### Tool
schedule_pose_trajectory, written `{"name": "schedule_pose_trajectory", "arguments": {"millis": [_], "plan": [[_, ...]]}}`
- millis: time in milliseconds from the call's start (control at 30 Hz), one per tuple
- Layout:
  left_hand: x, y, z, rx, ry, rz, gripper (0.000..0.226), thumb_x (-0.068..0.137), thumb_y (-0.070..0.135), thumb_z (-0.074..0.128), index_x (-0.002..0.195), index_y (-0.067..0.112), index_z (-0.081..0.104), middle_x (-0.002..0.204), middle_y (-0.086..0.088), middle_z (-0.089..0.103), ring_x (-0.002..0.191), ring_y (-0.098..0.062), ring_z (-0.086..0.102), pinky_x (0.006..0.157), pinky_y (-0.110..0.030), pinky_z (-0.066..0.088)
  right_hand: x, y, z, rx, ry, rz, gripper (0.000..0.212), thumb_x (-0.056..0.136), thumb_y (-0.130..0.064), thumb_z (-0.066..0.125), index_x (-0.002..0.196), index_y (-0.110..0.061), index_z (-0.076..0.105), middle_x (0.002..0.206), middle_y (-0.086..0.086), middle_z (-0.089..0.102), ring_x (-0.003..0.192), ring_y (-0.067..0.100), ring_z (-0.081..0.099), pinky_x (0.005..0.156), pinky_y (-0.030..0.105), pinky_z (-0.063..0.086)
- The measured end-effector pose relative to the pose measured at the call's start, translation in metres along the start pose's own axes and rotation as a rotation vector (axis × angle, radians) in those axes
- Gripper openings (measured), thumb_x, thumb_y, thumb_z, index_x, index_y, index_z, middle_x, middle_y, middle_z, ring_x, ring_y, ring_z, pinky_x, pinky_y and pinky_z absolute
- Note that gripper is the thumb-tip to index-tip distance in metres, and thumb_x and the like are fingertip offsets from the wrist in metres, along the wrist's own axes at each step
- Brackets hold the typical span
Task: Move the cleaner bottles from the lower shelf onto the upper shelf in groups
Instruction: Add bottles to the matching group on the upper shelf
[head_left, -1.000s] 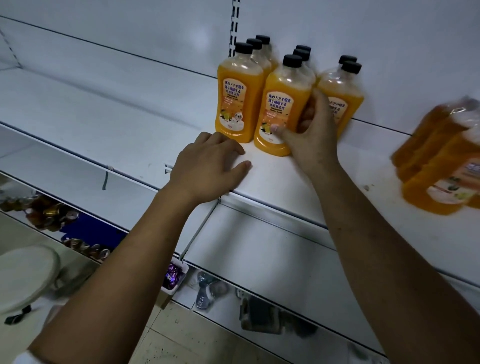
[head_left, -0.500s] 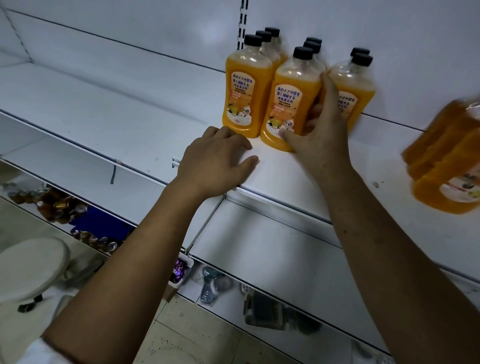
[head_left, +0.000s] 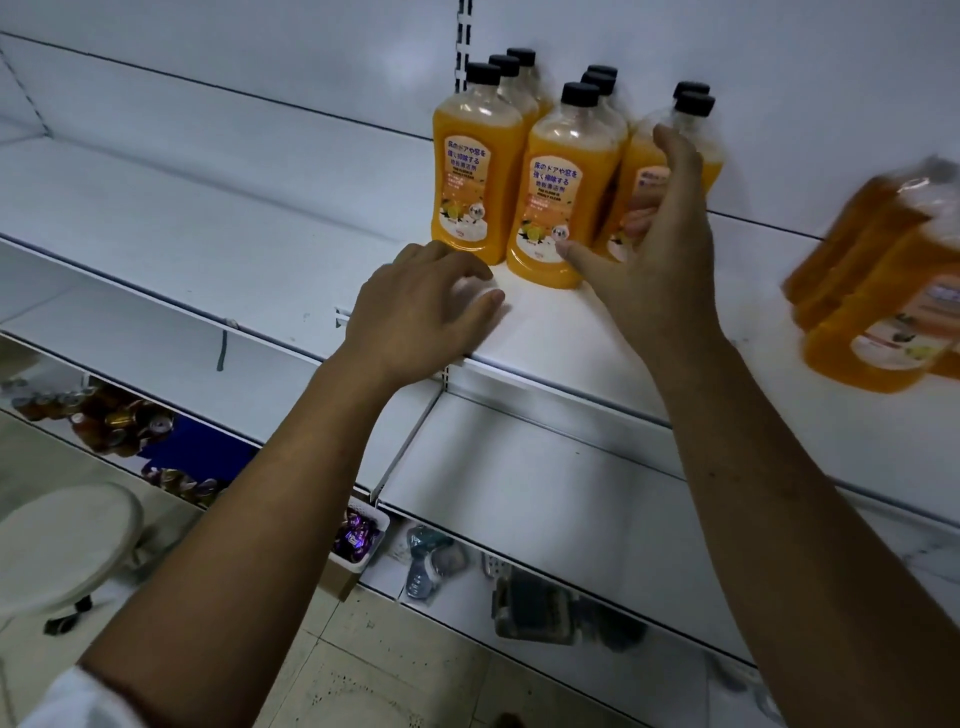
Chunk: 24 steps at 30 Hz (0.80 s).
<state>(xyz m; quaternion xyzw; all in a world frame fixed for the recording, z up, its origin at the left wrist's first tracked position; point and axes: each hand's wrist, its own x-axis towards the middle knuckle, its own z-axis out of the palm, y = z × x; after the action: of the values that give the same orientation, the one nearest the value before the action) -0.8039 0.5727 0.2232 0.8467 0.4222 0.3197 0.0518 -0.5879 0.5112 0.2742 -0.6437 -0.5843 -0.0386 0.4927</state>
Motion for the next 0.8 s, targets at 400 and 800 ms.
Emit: {"name": "schedule_pose_trajectory", "arguments": {"millis": [400, 800], "plan": [[-0.082, 0.135, 0.036, -0.279, -0.097, 0.397, 0.035, 0.101, 0.044, 0.064, 0.128, 0.023, 0.067, 0.124, 0.005, 0.066, 0.119, -0.018, 0.059, 0.098, -0.040, 0.046, -0.193, 0.039, -0.172, -0.315, -0.135, 0.168, 0.049, 0.096, -0.044, 0.068, 0.139, -0.023, 0.056, 0.129, 0.000, 0.057, 0.120, 0.020, 0.056, 0.103, 0.051, 0.050], [-0.199, 0.368, 0.133, -0.277, -0.429, 0.669, 0.048, 0.100, 0.058, 0.055, 0.143, 0.035, 0.054, 0.142, 0.011, 0.059, 0.133, -0.014, 0.051, 0.103, -0.034, 0.037, -0.413, 0.103, -0.402, -0.526, -0.011, 0.586, 0.050, 0.094, -0.048, 0.062, 0.141, -0.030, 0.052, 0.133, -0.002, 0.055, 0.121, 0.018, 0.052, 0.099, 0.043, 0.048]]}}
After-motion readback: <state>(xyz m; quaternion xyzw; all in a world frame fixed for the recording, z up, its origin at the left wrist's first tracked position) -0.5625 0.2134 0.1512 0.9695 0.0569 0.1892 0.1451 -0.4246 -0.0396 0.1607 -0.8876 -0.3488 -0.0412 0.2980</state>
